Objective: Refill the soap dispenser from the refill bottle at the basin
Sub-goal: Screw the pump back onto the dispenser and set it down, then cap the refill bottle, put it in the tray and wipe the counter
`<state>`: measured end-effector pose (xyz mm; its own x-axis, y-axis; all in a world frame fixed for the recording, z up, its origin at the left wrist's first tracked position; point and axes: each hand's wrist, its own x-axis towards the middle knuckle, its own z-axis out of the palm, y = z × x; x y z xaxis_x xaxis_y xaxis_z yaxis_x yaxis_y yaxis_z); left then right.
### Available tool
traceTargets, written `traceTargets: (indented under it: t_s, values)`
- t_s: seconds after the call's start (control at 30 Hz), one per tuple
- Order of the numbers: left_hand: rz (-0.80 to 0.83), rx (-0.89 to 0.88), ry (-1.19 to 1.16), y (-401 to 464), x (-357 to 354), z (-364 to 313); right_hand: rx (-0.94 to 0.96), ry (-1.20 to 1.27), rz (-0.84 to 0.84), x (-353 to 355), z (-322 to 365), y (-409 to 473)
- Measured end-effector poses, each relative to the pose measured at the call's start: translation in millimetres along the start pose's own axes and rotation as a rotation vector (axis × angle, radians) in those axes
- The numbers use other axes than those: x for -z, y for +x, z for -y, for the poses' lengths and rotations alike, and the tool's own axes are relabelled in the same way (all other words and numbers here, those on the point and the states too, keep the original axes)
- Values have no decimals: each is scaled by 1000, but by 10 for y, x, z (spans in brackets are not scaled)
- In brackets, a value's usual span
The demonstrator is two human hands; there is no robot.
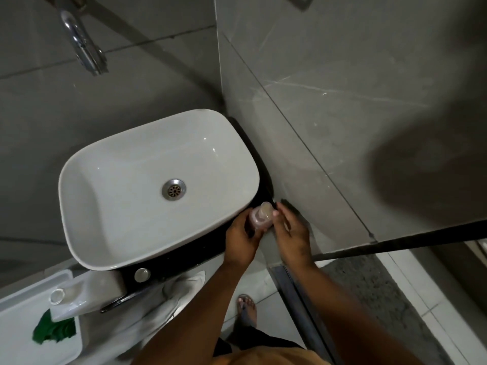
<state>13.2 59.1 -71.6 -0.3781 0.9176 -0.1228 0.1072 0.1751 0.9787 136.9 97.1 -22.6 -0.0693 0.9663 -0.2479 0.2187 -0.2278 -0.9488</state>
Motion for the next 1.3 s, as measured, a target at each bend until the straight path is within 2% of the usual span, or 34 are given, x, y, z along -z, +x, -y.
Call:
traceTargets:
  t_s: [0.13, 0.43, 0.67, 0.93, 1.03, 1.13, 1.3]
  values:
    - [11, -39, -82, -34, 28, -51, 145, -54, 92, 56, 51, -22]
    - [8, 1, -77, 10, 7, 21, 242, -151, 31, 41, 220, 35]
    - [-6, 41, -105, 24, -42, 70, 188, -180, 21, 76, 81, 56]
    - [-29, 124, 147, -428, 324, 200, -81, -227, -119, -59, -90, -294]
    - [-110, 223, 56, -935, 708, 301, -86, -324, 45, -374, -192, -532]
    - [-350, 344, -24, -1459, 1195, 411, -28, -360, 301, -919, -251, -767]
    - [-620, 454, 68, -2036, 2086, 492, 32, -394, 576, -1950, -273, -1066]
